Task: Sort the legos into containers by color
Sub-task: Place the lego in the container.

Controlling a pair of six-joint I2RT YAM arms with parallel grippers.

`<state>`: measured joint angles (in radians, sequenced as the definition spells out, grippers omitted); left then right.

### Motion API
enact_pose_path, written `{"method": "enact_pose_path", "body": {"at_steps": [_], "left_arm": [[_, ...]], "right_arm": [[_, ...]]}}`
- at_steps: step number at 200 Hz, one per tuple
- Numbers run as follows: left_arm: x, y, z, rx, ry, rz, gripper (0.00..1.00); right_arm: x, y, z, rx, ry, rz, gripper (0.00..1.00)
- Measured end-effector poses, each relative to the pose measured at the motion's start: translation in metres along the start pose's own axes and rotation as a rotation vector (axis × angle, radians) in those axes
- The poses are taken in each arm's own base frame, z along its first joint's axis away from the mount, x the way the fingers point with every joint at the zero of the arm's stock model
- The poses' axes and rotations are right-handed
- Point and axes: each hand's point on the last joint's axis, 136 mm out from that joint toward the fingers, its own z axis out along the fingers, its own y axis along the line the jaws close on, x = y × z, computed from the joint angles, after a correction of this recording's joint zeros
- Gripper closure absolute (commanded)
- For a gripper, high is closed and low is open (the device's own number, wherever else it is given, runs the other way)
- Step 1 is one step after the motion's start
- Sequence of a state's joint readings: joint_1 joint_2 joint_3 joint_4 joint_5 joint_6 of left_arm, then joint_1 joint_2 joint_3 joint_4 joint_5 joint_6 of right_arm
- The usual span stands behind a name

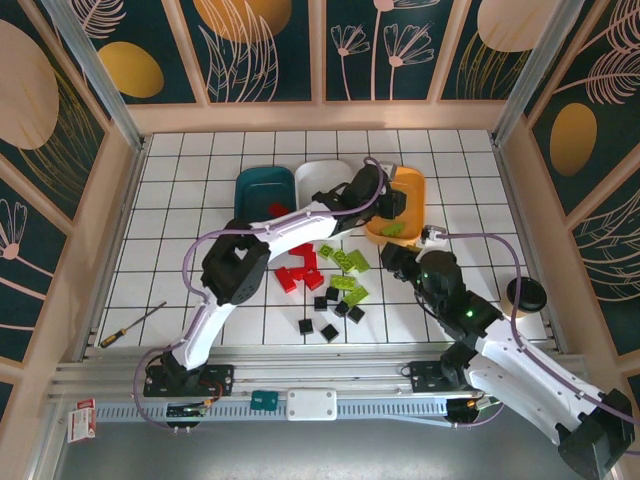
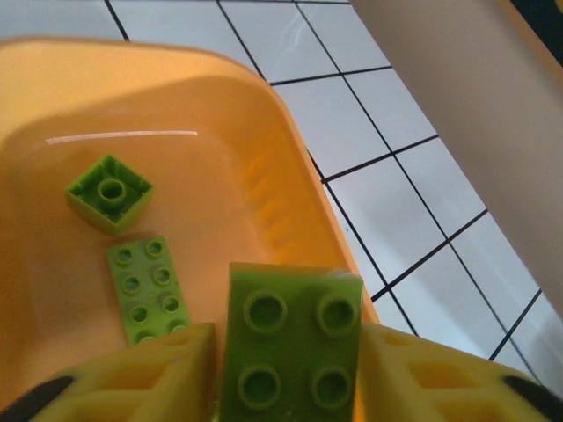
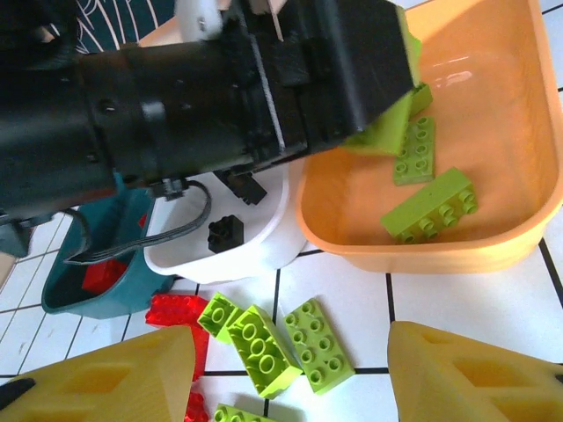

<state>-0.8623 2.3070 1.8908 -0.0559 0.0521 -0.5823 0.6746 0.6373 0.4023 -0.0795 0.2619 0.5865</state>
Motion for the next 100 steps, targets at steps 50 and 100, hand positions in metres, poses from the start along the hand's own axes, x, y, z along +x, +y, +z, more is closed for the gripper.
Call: {"method": "enact_pose_path", "body": {"at_steps": [50, 100], "left_arm": [[-0.006, 0.003, -0.004, 0.002, 0.008, -0.027, 0.21], [-0.025, -0.006, -0.093, 0.019, -0.083, -0.030, 0.05]], "right_arm": [[0.010, 0.004, 0.000, -0.033, 0.048, -0.005, 0.40], [0.062, 0.024, 0.007, -0.111, 0.232, -0.071, 0.41]]}}
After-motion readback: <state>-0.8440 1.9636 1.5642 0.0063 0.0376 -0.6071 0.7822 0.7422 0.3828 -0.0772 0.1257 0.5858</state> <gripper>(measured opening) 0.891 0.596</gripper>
